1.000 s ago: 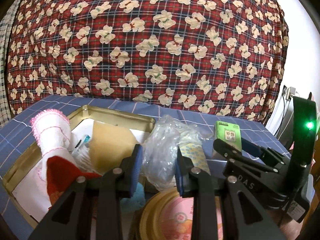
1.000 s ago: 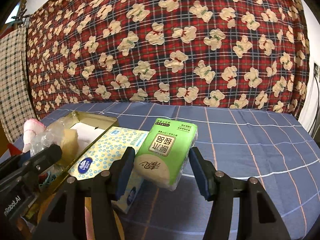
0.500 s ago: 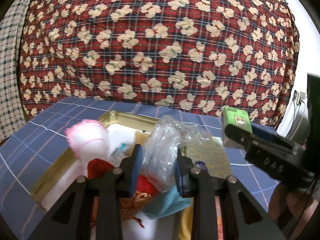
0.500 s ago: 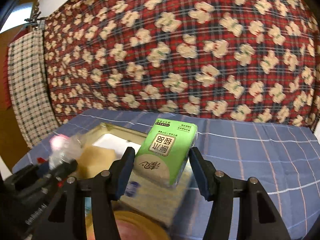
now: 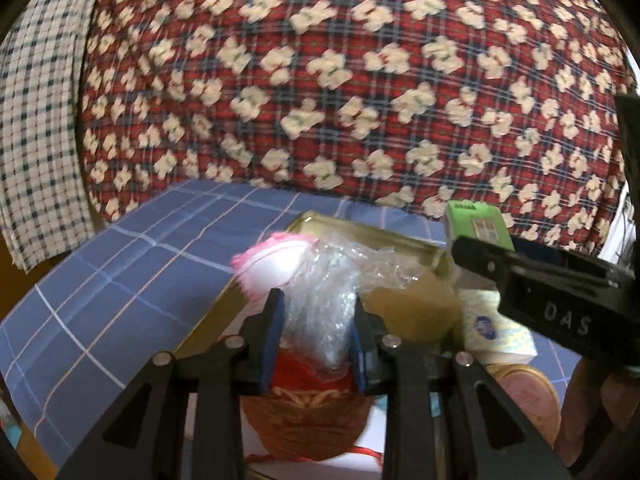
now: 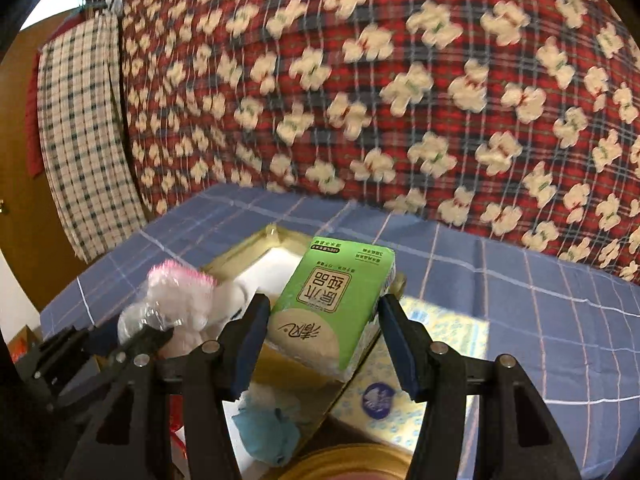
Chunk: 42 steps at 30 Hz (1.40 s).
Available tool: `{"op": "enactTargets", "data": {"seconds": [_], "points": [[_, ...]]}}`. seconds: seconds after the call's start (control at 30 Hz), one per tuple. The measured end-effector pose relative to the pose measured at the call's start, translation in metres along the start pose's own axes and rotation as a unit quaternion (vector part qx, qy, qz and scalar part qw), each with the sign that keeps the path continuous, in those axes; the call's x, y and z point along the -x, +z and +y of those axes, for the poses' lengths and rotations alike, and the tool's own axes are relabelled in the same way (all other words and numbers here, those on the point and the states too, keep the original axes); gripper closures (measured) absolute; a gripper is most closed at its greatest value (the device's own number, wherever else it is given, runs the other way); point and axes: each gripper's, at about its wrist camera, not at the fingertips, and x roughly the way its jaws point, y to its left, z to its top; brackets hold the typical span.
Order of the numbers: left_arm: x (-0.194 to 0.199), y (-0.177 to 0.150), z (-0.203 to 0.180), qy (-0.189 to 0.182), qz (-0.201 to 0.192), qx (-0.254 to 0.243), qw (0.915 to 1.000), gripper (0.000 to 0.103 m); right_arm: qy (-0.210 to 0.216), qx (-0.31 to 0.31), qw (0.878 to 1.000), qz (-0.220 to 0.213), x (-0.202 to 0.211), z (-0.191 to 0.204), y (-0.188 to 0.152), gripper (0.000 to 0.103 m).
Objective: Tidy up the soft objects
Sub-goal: 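Open the left gripper over the tin tray while the right gripper releases the tissue pack there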
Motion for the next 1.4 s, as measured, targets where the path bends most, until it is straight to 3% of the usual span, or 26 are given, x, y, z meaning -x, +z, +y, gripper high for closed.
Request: {"op": "enactTargets", "data": {"seconds": [0.27,0.43,0.47,0.5,0.6,0.7,1.03,1.4], "points": [[-0.019,-0.006,0.021,0.014,0.034,0.015,0.9992,0.071,0.010,0.020,0.999,0.028,-0.016,0.017,-0.008,0.044],[-0.027,-0.007,0.027,0.018,0.046,0.020,0.9986,0.062,0.025,0.032,0.999,0.032,-0.017,0.027,-0.007,0.044],[-0.028,-0.008,0.028,0.015,0.047,0.024,0.9985,0.053,0.033,0.035,0.998,0.031,-0.017,0.029,-0.007,0.043],[-0.029,-0.008,0.030,0.011,0.048,0.028,0.9984,0.039,0.037,0.037,0.998,0.028,-0.017,0.031,-0.007,0.038],[-0.028,-0.009,0.030,0.019,0.046,0.023,0.9985,0.013,0.037,0.047,0.998,0.022,-0.014,0.037,-0.007,0.027],[-0.022,-0.007,0.031,0.029,0.034,0.027,0.9986,0.005,0.041,0.049,0.998,0.006,-0.005,0.037,-0.004,0.027],[0.001,0.004,0.046,0.052,0.002,0.038,0.9979,0.004,0.057,-0.002,0.997,-0.054,0.036,0.011,0.009,0.020],[0.042,0.016,0.038,0.053,-0.042,0.021,0.9975,0.000,0.038,-0.009,0.998,-0.058,0.054,0.011,-0.002,0.020]]}}
